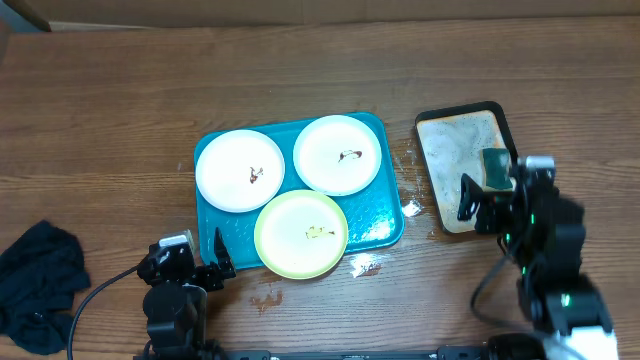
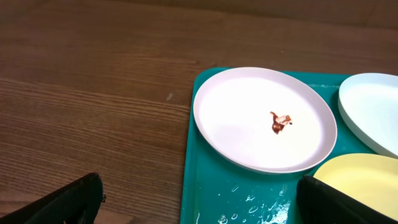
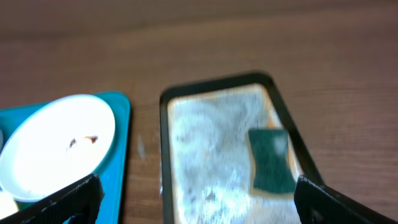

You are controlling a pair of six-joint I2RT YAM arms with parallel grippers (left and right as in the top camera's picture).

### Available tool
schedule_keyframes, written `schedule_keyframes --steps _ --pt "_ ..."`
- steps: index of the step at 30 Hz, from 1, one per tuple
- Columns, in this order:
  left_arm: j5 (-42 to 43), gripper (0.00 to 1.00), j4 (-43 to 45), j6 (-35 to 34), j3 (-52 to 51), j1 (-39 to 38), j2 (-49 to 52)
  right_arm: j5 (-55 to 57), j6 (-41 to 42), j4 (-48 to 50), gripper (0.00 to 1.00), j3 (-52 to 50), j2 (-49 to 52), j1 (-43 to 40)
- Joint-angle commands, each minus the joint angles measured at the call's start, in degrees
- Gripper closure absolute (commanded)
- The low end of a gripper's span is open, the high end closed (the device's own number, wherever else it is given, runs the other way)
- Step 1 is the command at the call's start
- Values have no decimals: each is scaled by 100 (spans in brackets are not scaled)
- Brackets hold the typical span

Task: Clean dirty plates on tray and stack at the side
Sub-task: 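Move the right gripper over the soapy black tray toward the sponge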

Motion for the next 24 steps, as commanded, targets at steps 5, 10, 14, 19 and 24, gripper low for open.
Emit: schedule_keyframes --steps 5,10,14,19,24 --pt "59 0 0 153 -35 35 -59 -588 7 -1285 0 1982 1794 4" --pt "59 0 0 153 -35 35 -59 -1117 7 -2485 0 3178 2743 4" --pt "59 0 2 153 -35 35 -59 -1211 7 -3211 0 3753 3097 4" --pt "59 0 0 153 -35 33 -59 -1213 7 -3919 0 4044 3244 2" --pt "59 0 0 153 -35 33 -59 -1211 7 -4454 0 4083 3254 2"
